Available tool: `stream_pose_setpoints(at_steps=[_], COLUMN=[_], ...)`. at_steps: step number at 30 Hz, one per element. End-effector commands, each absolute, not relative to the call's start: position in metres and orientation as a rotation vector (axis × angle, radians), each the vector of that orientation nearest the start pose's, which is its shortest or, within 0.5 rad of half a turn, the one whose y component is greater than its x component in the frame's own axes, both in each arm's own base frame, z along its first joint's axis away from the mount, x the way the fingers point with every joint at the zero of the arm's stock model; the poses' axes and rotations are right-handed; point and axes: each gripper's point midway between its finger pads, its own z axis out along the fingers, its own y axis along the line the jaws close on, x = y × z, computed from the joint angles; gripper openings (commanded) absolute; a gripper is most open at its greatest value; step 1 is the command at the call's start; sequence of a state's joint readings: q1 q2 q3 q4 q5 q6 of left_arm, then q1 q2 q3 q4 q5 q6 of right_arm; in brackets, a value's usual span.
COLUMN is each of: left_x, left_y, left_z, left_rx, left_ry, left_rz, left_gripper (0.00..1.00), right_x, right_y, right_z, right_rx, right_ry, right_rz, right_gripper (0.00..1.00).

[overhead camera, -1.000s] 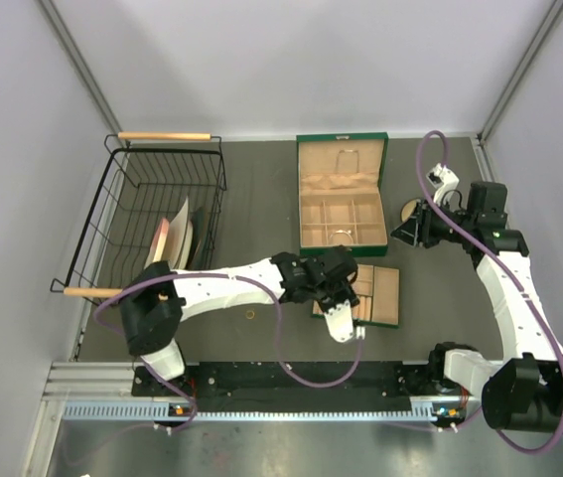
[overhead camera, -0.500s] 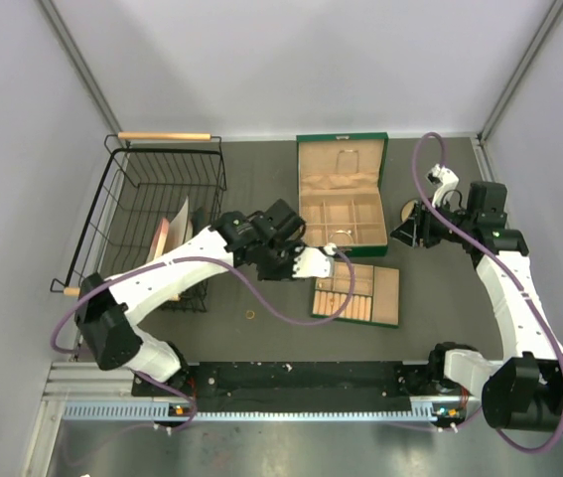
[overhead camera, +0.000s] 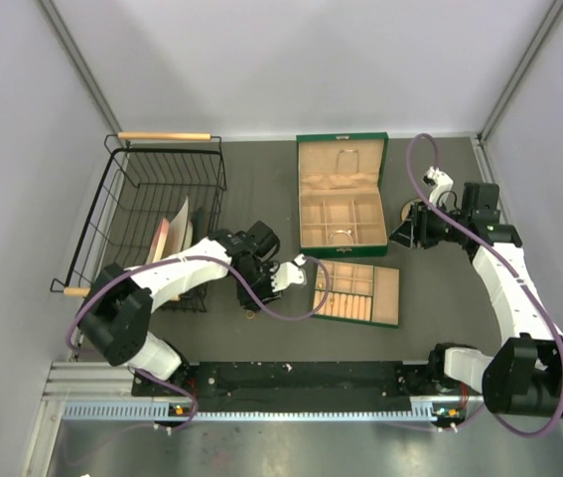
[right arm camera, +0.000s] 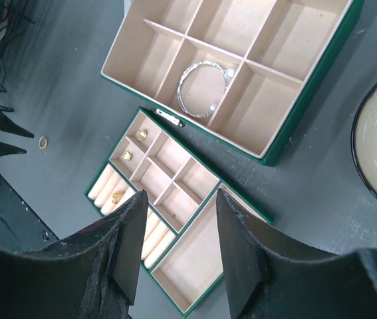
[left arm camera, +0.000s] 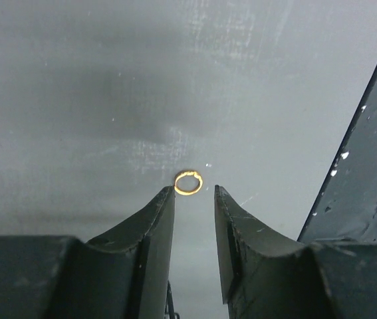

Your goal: Organize the mixed jewelry

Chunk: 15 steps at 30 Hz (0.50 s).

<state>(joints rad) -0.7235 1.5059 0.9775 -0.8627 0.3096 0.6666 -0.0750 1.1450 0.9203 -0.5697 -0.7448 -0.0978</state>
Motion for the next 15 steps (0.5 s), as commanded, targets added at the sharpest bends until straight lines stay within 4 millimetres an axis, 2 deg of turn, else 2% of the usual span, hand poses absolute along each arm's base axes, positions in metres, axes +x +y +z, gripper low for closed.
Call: stream_pose_setpoints(at_steps=[1,6,10,15], left_x=[0.170,0.165,0.163,0.169], left_y=[-0.210,-0.204,-0.202,-0.199], left_z=[0.051,0.039,0.039,0.041], left_rx=[1.829,1.788,1.697,1.649], left_ry=[2.243,2.346,2.442,2.472], left_rz=[-0.589,-0.572,-0.563,-0.486], left_gripper=[0.36,0.35,0.35,0.33], right_x=[0.291,0.291,0.291,0.291], right_y=[0.092,0.092,0.092,0.092], right_z=[0.183,0.183,0.183,0.181], right_rx=[-0.402,-0.406,-0.408,-0.405], right_ry=[2.171,2.170,2.168,2.174], right_rz=[0.756,0.755,0.754,0.755], right_gripper=[0.46,0.46,0.46,0.46])
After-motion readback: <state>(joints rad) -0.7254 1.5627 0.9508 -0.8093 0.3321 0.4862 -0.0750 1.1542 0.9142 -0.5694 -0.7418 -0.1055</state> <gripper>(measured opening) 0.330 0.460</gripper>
